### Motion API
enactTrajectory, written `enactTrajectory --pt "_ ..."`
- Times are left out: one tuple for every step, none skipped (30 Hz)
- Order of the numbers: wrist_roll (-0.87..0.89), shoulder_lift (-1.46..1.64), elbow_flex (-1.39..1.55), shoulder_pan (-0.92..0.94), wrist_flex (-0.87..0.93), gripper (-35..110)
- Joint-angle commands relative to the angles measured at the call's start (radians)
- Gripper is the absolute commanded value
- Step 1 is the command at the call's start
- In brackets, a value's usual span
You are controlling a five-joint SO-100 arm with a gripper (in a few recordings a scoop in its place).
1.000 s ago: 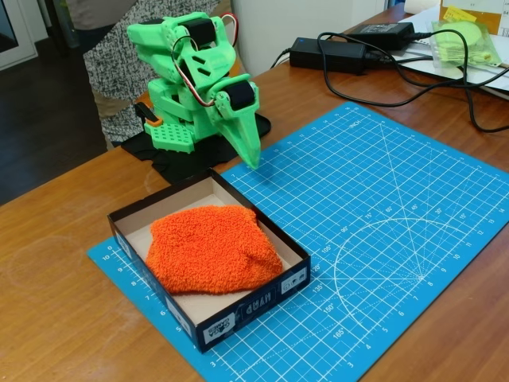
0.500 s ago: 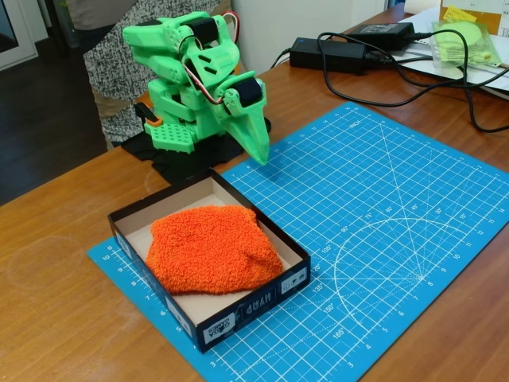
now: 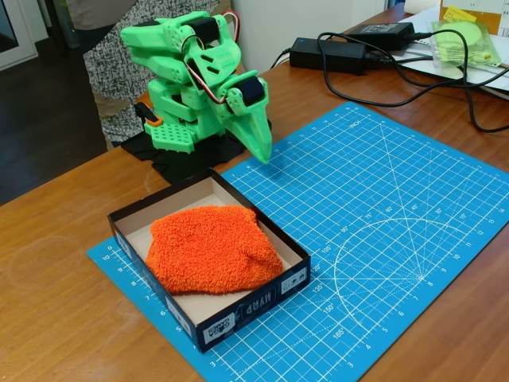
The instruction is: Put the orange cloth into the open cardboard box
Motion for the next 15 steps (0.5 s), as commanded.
enactTrajectory --pt "-0.008 0.014 0.000 0.014 0.017 0" --pt "-0.006 0.014 0.000 0.014 0.017 0" --pt "-0.003 0.014 0.000 0.017 0.017 0" --pt "-0.002 0.014 0.000 0.020 0.017 0" --pt "0.000 0.014 0.000 0.018 0.017 0" --pt "-0.003 0.014 0.000 0.017 0.017 0" --pt "-0.003 0.014 0.000 0.018 0.017 0" --pt "0.000 0.014 0.000 0.020 0.017 0" --pt "0.000 0.014 0.000 0.020 0.017 0" --pt "0.000 0.014 0.000 0.020 0.017 0" --pt "0.000 0.014 0.000 0.020 0.017 0" --pt "0.000 0.014 0.000 0.020 0.017 0" --pt "0.000 0.014 0.000 0.020 0.017 0" --pt "0.000 0.014 0.000 0.020 0.017 0" --pt "0.000 0.014 0.000 0.020 0.017 0"
